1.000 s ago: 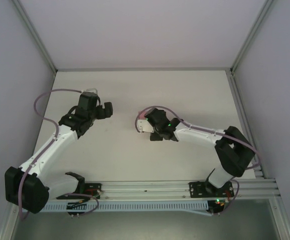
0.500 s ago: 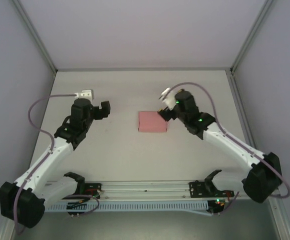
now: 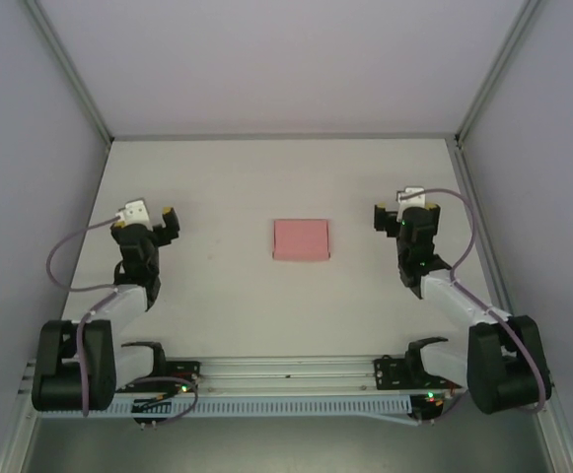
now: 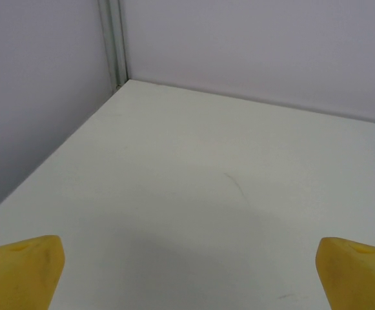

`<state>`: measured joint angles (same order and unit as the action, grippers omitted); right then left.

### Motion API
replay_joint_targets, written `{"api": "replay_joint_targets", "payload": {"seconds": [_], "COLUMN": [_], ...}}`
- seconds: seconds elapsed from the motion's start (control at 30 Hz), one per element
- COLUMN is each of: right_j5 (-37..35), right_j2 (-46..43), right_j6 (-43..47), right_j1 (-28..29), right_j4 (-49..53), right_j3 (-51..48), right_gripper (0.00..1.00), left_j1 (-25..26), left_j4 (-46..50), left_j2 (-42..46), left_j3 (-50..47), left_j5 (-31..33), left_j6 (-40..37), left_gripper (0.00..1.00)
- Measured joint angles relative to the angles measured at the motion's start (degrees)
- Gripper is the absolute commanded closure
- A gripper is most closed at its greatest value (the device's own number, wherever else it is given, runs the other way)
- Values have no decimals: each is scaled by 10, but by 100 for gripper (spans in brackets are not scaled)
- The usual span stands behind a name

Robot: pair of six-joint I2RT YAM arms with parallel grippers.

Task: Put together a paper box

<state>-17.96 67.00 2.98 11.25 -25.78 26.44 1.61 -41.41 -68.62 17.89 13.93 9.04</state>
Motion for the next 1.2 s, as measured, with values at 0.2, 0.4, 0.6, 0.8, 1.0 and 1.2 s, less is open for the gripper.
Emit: {"api": "replay_joint_targets", "payload": {"seconds": [0.2, 0.4, 0.6, 0.8, 1.0, 1.2], "right_j5": [24, 48, 88, 109, 132, 148], "right_j2": [38, 70, 114, 241, 230, 227], "right_j6": [0, 2, 0, -20, -45, -47], "right_j1": [-24, -34, -56, -86, -116, -116], "right_j4": [-105, -199, -294, -394, -341, -326], "right_j3": [-63, -101, -115, -149, -75, -74], "right_gripper": [0, 0, 0, 0, 0, 0], "left_j1": [-27, -28, -34, -35, -29, -21], "left_j4": [-64, -130, -243, -242, -244, -243], "left_j2": [-11, -15, -143, -196, -196, -196], "left_j3": [-35, -43, -59, -51, -33, -33], "left_j5": [-73, -118, -130, -151, -151, -150], "left_j6": [-17, -49, -66, -81, -91, -95], "left_gripper": [0, 0, 0, 0, 0, 0]}}
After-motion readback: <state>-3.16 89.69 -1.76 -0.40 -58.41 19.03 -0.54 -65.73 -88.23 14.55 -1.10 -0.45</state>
